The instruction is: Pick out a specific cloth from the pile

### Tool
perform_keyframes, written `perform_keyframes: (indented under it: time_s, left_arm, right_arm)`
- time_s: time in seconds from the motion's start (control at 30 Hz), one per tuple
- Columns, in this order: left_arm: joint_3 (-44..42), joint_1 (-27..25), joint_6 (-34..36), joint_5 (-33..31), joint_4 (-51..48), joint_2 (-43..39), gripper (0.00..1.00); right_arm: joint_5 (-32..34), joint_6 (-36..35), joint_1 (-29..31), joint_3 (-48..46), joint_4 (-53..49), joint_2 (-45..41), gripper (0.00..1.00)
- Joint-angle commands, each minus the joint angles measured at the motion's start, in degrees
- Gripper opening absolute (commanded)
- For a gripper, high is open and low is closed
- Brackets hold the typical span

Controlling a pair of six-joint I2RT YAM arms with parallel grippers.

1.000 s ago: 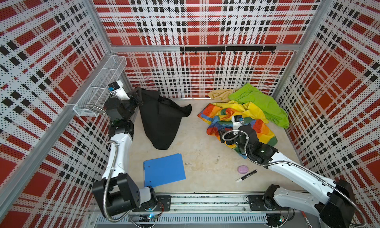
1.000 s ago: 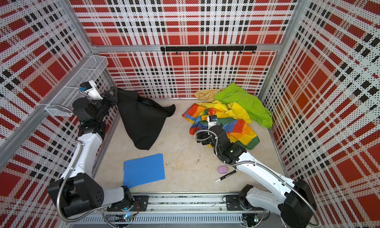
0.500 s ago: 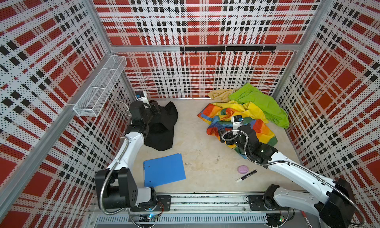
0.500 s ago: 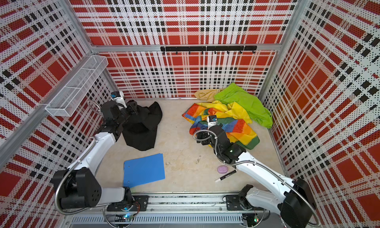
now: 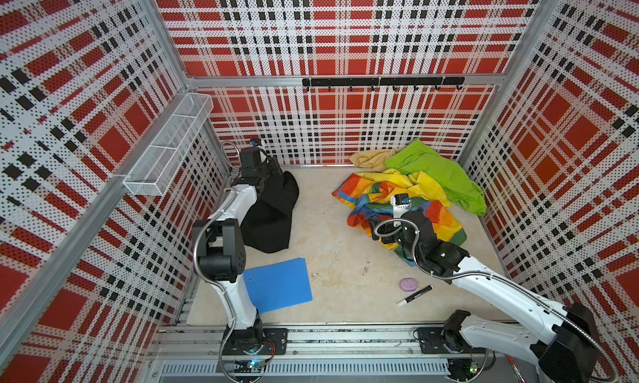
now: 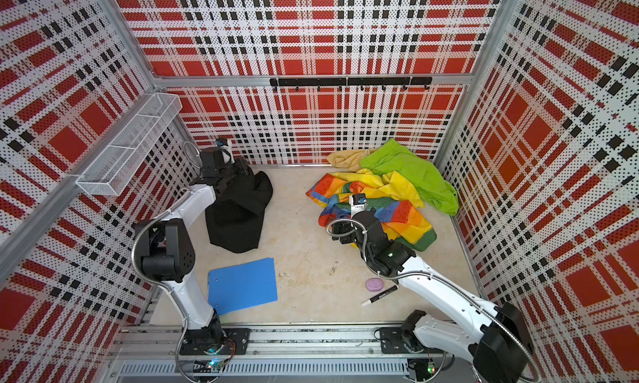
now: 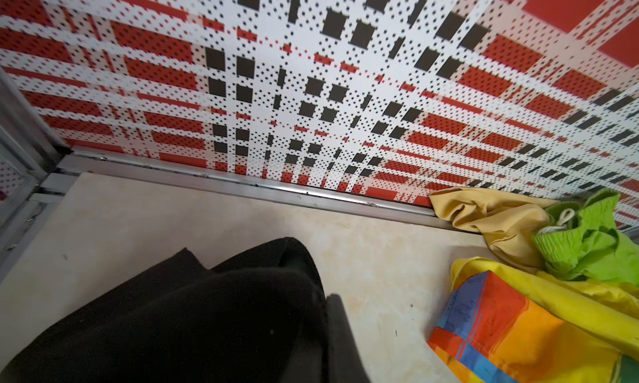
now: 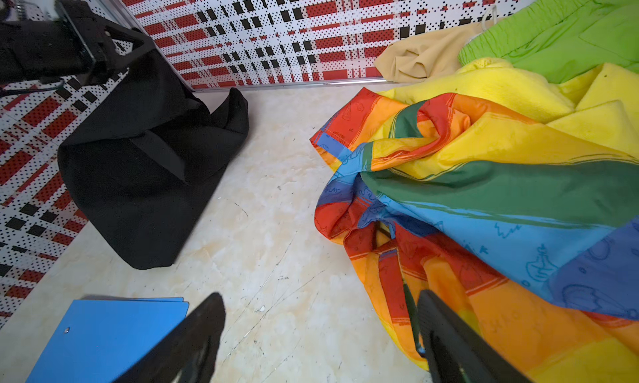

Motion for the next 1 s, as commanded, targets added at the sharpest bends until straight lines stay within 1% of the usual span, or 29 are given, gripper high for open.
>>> perform_keyframes:
  time_s: [0.0, 0.1, 0.17, 0.23, 0.27, 0.33, 0.37, 0.5, 0.53, 0.63, 0.7, 0.73, 0.77, 0.87, 0.97]
  left_arm:
    - [0.4, -0.9, 0.9, -1.0, -2.7, 3.7, 0.01]
    - [1.1, -2.1, 0.6, -1.1, -2.2, 6.2, 0.02]
    - [3.0, -2.9, 1.0, -1.2, -4.3, 8.5, 0.05]
    - [3.9, -3.6, 0.8, -1.2, -5.6, 10.3, 0.09]
    - [3.9, -3.7, 0.0, -1.3, -5.7, 10.6, 0.12]
    - [3.1, -3.6, -1.3, -2.4, -5.1, 10.3, 0.29]
    - [2.9, -3.6, -1.6, -2.9, -4.9, 10.1, 0.35]
    - [3.6, -3.3, -1.1, -4.1, -7.3, 6.7, 0.54]
    - [3.6, -3.3, -0.6, -5.1, -8.2, 5.3, 0.6]
    - [3.4, -3.3, 1.1, -7.5, -11.1, 0.7, 0.82]
    - [3.8, -3.3, 2.3, -9.9, -14.4, -2.0, 0.93]
    - [4.1, -3.3, 2.9, -11.1, -16.2, -3.1, 0.97]
    - [4.2, -3.3, 3.2, -12.2, -18.0, -4.0, 1.0]
    - [3.9, -3.1, 3.3, -15.0, -24.3, -6.5, 0.99]
    - [3.8, -3.0, 1.9, -19.9, -31.0, -7.0, 0.99]
  right_arm:
    - [1.6, -0.9, 0.4, 1.5, 0.5, -1.7, 0.93]
    - [2.3, -1.0, 0.4, 1.3, 0.3, -2.5, 0.93]
    - [2.5, -1.0, 0.4, 1.3, 0.2, -2.6, 0.93]
    - [2.3, -0.9, 0.4, 1.4, 0.1, -2.5, 0.93]
    - [2.3, -0.9, 0.4, 1.3, 0.2, -2.4, 0.93]
    - [2.3, -0.7, 0.3, 1.2, 0.2, -2.4, 0.93]
    - [2.4, -0.6, 0.3, 1.3, 0.0, -2.4, 0.93]
    - [3.1, -0.5, 0.4, 0.8, -0.6, -3.0, 0.93]
    - [3.3, -0.5, 0.3, 0.5, -0.5, -3.2, 0.93]
    - [3.3, -0.3, 0.3, -0.3, 0.1, -3.4, 0.93]
    - [3.0, -0.1, 0.3, -0.6, 0.5, -3.1, 0.93]
    - [2.9, 0.0, 0.4, -0.6, 0.6, -2.9, 0.93]
    - [2.7, 0.1, 0.4, -0.4, 0.6, -2.8, 0.93]
    - [2.4, 0.2, 0.4, -0.4, 0.8, -2.6, 0.93]
    - [2.5, -0.1, 0.4, -0.3, 0.8, -2.6, 0.93]
